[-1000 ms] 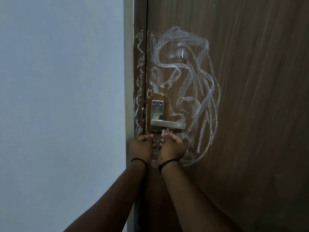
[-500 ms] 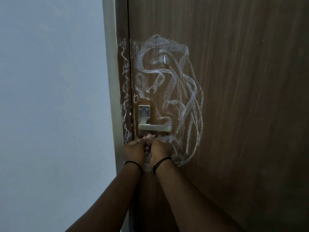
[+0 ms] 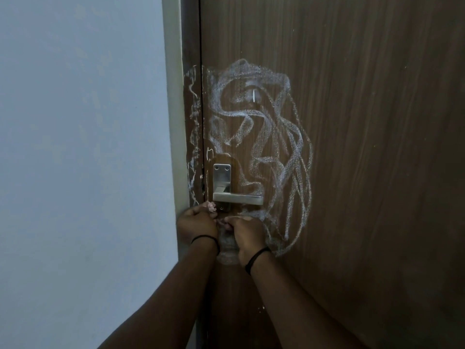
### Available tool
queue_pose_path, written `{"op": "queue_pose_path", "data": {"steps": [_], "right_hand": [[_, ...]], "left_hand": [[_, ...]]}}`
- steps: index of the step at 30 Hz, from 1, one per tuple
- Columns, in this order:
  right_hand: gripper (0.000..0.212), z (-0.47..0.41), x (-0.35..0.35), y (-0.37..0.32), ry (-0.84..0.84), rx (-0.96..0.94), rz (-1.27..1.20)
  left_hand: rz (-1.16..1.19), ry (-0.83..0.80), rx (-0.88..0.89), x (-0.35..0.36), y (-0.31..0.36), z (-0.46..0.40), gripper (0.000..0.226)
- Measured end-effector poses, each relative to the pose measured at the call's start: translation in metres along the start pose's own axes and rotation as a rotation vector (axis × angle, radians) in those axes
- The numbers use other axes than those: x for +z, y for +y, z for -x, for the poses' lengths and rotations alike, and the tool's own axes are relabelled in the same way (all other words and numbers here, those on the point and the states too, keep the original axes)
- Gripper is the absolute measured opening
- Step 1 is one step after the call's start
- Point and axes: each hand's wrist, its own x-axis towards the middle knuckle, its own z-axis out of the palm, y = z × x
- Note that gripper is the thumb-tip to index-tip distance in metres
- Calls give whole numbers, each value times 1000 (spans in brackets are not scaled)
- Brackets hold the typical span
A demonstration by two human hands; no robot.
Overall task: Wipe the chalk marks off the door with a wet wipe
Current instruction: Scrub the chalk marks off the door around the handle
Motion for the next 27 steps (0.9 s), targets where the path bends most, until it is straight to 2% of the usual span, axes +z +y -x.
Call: {"op": "queue_pose_path", "data": {"steps": [3,10,16,27], "right_hand": [[11,0,-14,7,29,-3,32],[13,0,-29,9,2,-43,95],[18,6,-28,14,20,-87,152],[18,15,-36,12,-36,-129,174]], "left_hand": [[-21,52,70,8,8,-4,11],[-272,44,462,5,4,6,17],[-303,91,399,7,5,7,15],[-309,-101,596,12,61,-8,17]]}}
